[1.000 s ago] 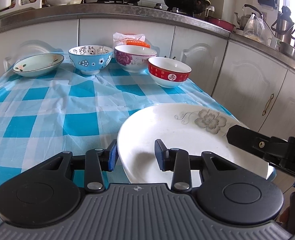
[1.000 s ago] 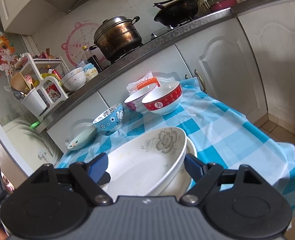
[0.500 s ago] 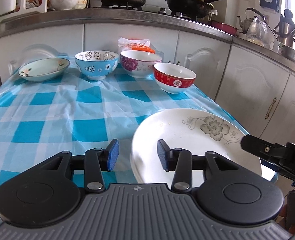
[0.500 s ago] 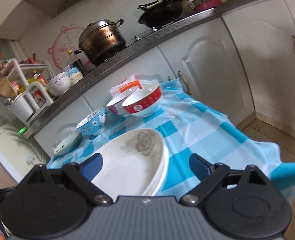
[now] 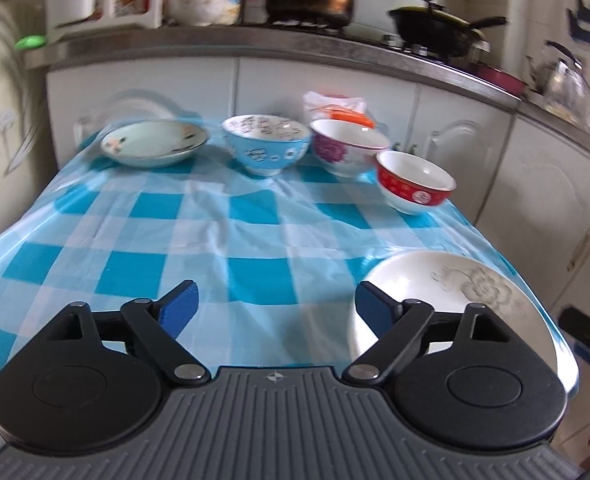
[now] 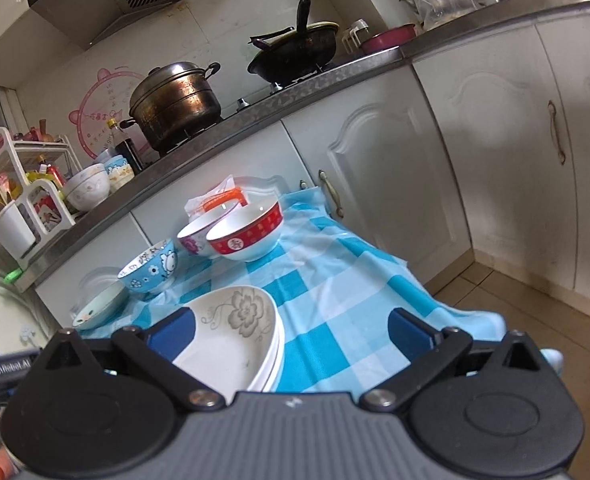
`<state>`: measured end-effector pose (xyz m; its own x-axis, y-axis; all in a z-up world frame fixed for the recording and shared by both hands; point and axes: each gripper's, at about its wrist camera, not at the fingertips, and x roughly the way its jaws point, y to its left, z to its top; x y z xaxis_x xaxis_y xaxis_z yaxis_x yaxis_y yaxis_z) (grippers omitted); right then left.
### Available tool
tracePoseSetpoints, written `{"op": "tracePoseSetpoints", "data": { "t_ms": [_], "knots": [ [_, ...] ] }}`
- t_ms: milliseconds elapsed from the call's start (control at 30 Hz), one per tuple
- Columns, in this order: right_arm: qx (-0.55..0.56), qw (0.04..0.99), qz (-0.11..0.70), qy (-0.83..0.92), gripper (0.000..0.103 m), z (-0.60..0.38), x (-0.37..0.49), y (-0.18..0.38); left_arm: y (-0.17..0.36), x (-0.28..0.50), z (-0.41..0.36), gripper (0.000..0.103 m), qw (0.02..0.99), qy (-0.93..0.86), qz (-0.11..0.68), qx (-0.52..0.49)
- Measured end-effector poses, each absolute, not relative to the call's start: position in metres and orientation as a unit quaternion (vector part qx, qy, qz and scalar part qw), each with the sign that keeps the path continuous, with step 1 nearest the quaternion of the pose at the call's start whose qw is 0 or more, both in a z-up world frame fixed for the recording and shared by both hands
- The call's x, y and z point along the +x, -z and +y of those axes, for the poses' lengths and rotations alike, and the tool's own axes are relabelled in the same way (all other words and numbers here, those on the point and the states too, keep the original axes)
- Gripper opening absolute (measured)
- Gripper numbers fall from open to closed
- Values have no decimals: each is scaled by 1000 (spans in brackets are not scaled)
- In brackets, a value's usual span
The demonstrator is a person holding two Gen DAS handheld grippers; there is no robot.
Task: Organize plates and bowls
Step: 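Move the left tool to the small pale-green plate and grip its rim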
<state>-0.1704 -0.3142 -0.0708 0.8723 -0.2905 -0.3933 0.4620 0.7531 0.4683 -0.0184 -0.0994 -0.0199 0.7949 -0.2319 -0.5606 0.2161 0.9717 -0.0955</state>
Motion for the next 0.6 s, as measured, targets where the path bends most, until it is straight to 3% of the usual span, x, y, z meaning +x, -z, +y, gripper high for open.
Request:
{"op": "tracePoseSetpoints", "data": {
  "t_ms": [600],
  "knots": [
    [286,926,191,154,102,-291,-127,30,-8,84,4,103,944,26,311,-107]
  ]
}}
